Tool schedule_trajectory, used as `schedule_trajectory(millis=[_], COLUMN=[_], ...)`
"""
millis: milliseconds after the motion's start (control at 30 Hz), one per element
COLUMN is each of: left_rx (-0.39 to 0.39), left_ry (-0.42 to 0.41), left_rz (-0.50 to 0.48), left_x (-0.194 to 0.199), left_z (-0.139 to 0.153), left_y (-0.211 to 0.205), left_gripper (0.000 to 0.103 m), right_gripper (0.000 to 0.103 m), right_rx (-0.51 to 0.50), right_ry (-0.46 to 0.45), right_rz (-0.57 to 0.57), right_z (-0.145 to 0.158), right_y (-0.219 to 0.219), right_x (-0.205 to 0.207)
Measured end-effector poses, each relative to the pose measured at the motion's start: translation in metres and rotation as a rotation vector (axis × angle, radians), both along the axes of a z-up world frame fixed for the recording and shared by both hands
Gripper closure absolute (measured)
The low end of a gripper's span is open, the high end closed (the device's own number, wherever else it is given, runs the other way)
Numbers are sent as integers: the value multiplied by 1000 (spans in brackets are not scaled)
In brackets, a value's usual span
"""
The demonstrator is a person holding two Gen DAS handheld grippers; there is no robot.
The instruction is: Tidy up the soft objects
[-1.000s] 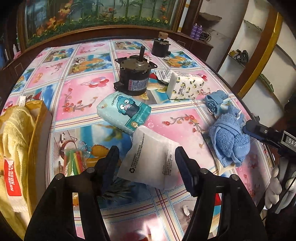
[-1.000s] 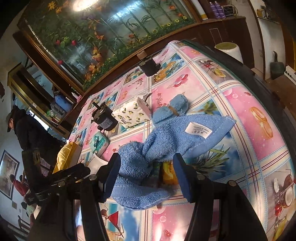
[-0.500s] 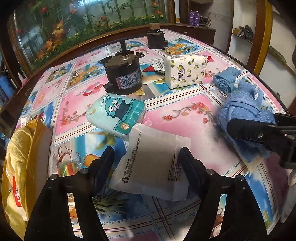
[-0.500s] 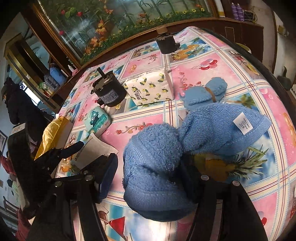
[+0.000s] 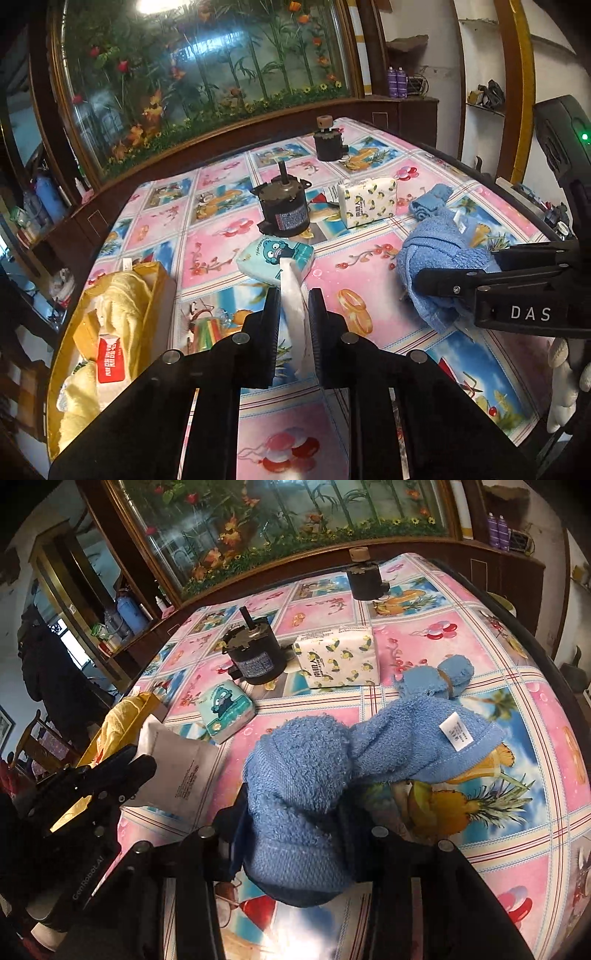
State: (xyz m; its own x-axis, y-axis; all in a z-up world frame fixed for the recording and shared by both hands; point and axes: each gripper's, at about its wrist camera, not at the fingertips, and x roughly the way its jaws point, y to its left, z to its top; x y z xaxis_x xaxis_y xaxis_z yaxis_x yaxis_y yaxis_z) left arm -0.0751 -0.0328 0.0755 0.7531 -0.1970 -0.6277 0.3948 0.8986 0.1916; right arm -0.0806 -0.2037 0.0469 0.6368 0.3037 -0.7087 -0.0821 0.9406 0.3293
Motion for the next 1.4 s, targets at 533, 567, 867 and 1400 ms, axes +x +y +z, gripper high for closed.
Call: schedule_trajectory(millis=[533,567,867,1400], left_rx=[-285,-284,-91,-220], left_ry=[209,214,324,305], left_rz=[-51,-46,-16,-154], left_x=[11,14,61,25], left_z=[2,-2,-57,-47], left_y=[62,56,-16,-28], left_gripper=[59,44,31,95], right_gripper=[62,62,61,61], right_rx=[48,53,103,115], right_ry=[-61,-58,-45,-39], right_rz=[10,10,-30,-21], right_z=[18,16,8,1], right_y=[4,4,-26,-27], right_x=[-30,-31,-35,-33])
